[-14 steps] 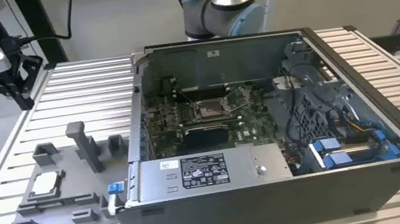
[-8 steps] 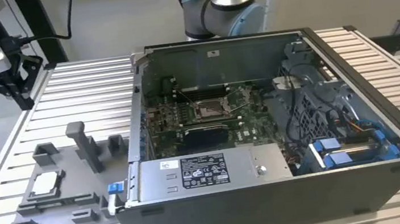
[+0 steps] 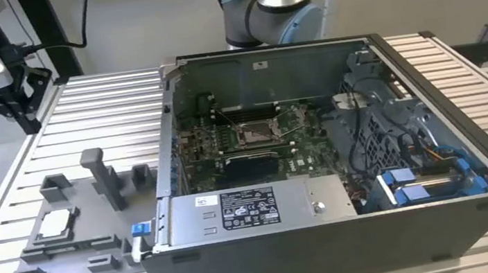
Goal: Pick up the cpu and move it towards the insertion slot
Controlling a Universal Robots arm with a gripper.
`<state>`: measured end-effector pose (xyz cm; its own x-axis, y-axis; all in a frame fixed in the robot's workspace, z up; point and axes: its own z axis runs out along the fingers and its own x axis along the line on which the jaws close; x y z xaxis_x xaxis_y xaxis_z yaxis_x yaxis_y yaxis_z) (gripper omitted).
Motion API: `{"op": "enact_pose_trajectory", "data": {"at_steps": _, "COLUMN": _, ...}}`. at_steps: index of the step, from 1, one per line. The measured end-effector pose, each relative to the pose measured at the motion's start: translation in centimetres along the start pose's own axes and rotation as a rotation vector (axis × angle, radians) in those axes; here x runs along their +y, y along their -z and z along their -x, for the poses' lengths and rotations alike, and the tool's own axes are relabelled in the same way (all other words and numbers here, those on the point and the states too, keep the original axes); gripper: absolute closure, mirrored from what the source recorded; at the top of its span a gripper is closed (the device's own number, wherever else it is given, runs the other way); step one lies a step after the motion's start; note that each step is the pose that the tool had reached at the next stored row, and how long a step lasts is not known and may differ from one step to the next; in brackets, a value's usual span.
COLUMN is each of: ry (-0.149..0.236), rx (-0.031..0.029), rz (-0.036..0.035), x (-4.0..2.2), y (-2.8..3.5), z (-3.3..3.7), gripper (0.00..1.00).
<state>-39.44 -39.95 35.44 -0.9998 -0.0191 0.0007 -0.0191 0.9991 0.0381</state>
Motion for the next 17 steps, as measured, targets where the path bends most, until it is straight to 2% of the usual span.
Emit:
{"op": "enact_pose_trajectory", "data": {"at_steps": 4, "ry": 0.000, "rx": -0.0003, "rz": 0.0006, "x": -0.11, "y": -0.01, "z": -0.68, "gripper": 1.00}}
{"op": "enact_pose_trajectory", "data": {"at_steps": 6, "ry": 0.000, "rx": -0.0002, "rz": 0.0007, "x": -0.38, "y": -0.02, "z": -0.94, "gripper": 1.00}}
{"op": "enact_pose_trajectory", "data": {"at_steps": 13, "ry": 0.000, "rx": -0.0003, "rz": 0.0007, "x": -2.43, "y": -0.12, "z": -1.15, "gripper": 1.00}}
{"op": "enact_pose_trajectory", "data": {"at_steps": 17, "ry": 0.000, "rx": -0.0002, "rz": 0.0007, "x": -2.94, "y": -0.24, "z": -1.69, "gripper": 1.00}}
